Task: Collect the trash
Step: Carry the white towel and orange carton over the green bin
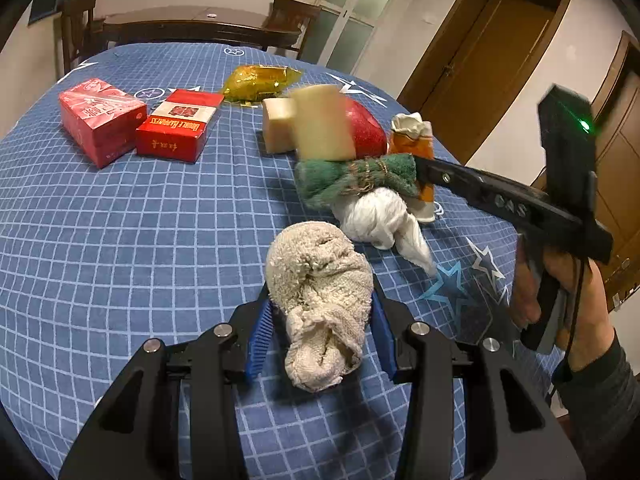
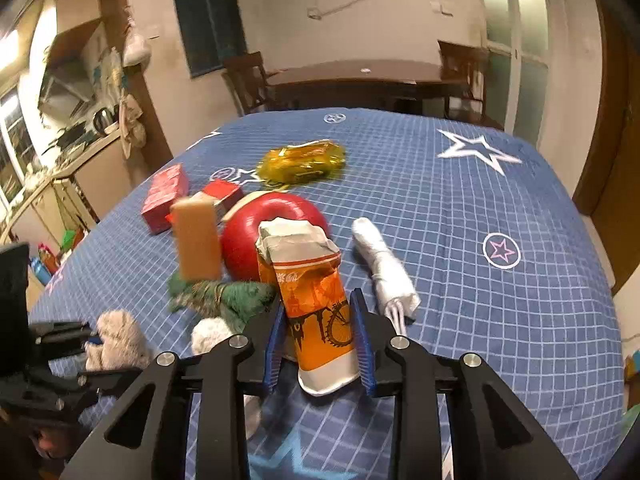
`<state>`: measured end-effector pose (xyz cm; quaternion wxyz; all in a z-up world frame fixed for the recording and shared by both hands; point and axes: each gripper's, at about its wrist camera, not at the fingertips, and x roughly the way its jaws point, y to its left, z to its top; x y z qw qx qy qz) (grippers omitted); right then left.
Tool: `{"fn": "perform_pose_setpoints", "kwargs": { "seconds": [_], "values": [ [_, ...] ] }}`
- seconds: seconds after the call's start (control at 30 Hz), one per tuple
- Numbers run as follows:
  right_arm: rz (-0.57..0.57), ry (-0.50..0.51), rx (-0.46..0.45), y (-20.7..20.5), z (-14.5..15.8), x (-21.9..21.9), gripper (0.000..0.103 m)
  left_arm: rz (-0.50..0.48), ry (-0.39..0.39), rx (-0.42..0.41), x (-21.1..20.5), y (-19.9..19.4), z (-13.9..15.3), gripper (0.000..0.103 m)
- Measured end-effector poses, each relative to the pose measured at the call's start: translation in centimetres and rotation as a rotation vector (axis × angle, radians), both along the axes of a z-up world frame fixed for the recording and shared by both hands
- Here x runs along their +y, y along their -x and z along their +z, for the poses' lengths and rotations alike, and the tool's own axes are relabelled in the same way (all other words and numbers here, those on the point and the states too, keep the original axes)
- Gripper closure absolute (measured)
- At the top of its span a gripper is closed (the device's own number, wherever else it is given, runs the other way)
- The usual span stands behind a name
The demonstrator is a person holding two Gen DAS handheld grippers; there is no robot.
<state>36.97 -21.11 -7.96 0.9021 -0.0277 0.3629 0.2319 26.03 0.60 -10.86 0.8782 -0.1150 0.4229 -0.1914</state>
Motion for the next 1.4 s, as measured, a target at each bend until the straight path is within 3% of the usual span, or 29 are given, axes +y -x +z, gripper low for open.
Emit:
{"fn": "perform_pose_setpoints", "kwargs": {
  "seconds": [0.33, 0.63, 0.9, 1.4],
  "values": [
    [-0.152, -0.035, -0.173, 8.4, 3.1, -2.7, 0.074, 0.044, -0.031, -0.086, 0.0, 1.4, 1.4, 0.061],
    [-0.266, -0.026, -0.297, 16.2, 6.4, -5.3, 0.074, 0.055, -0.057, -0.251, -1.8, 4.3, 5.1, 0.061],
    [-0.334, 0.014, -0.332, 20.7, 7.8, -8.3, 0.074, -0.016, -0.053, -0.349, -6.6, 5.4, 8.3, 0.061],
    [-0.408, 0.025, -0.341, 24.3, 7.8, -13.1, 0.073, -0.063, -0.107, -0.417, -12.3, 7.2, 9.8, 0.061]
  ]
}}
